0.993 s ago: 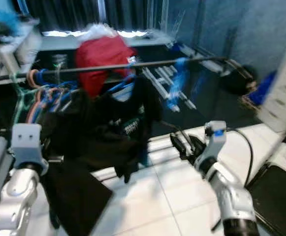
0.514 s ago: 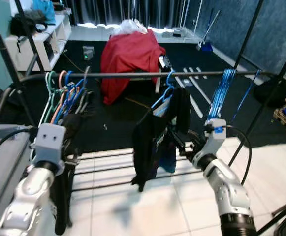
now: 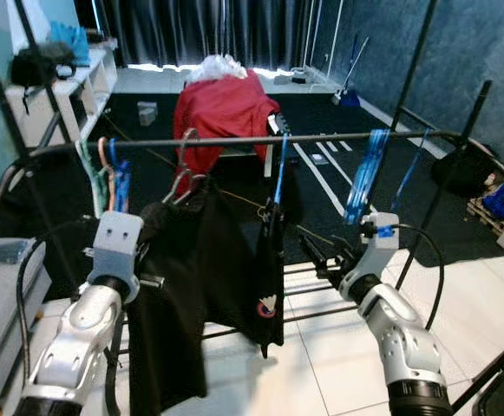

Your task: Hang hanger

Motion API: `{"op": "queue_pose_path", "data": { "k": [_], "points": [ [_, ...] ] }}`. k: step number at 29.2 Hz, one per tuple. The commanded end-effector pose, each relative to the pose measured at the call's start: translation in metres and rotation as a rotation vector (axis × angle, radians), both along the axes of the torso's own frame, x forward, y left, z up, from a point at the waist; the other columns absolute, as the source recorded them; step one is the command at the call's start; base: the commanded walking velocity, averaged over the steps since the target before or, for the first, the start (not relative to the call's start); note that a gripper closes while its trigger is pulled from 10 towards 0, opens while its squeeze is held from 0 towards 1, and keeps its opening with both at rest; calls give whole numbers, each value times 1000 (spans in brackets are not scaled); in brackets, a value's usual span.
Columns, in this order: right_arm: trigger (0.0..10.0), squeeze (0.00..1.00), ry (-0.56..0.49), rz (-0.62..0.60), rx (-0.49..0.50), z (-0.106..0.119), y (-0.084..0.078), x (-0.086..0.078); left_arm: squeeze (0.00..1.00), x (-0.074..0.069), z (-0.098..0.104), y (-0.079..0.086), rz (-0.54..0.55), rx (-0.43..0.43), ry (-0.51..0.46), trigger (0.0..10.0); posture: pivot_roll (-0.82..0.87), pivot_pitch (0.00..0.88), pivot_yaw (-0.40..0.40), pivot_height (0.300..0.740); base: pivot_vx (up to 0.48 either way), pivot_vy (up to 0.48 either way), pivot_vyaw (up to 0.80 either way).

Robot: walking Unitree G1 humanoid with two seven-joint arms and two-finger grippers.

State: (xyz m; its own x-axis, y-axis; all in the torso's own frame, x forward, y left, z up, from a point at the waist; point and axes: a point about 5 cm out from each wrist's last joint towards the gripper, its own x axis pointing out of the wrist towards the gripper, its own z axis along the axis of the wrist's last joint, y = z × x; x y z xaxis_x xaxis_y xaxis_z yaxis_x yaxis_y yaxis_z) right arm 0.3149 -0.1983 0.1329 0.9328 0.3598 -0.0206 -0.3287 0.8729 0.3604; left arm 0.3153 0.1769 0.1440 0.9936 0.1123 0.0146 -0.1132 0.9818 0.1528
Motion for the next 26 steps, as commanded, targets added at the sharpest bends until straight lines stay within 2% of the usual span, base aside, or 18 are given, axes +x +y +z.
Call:
{"op": "queue_pose_path", "data": {
  "k": [1, 6, 14, 15, 20, 26],
  "points": [
    [10000, 0, 7, -9, 7, 0, -1, -1, 0, 4, 4, 9, 78, -60, -10, 10000, -63, 0, -72, 740, 0, 0, 0],
    [10000, 0, 8, -8, 9, -1, -1, -1, 0, 8, 2, 9, 83, -94, 6, 10000, -63, 0, -70, 740, 0, 0, 0],
    [10000, 0, 8, -7, 9, -1, 0, -1, 0, 11, 0, 3, 68, -125, 14, 10000, -67, 0, -68, 740, 405, 0, 0],
    [10000, 0, 8, -7, 8, -1, 0, -1, 0, 15, -1, -2, 60, -140, 17, 10000, -76, 0, -64, 740, 409, 0, 0],
    [10000, 0, 8, -11, 8, 0, 0, -2, 0, 21, 3, -16, 18, -188, -8, 10000, -81, 0, -61, 740, 0, 0, 0],
    [10000, 0, 11, -12, 10, 0, 0, -2, 0, 21, -1, -16, 28, -183, 17, 10000, -81, 0, -63, 740, 0, 0, 0]
  ]
}}
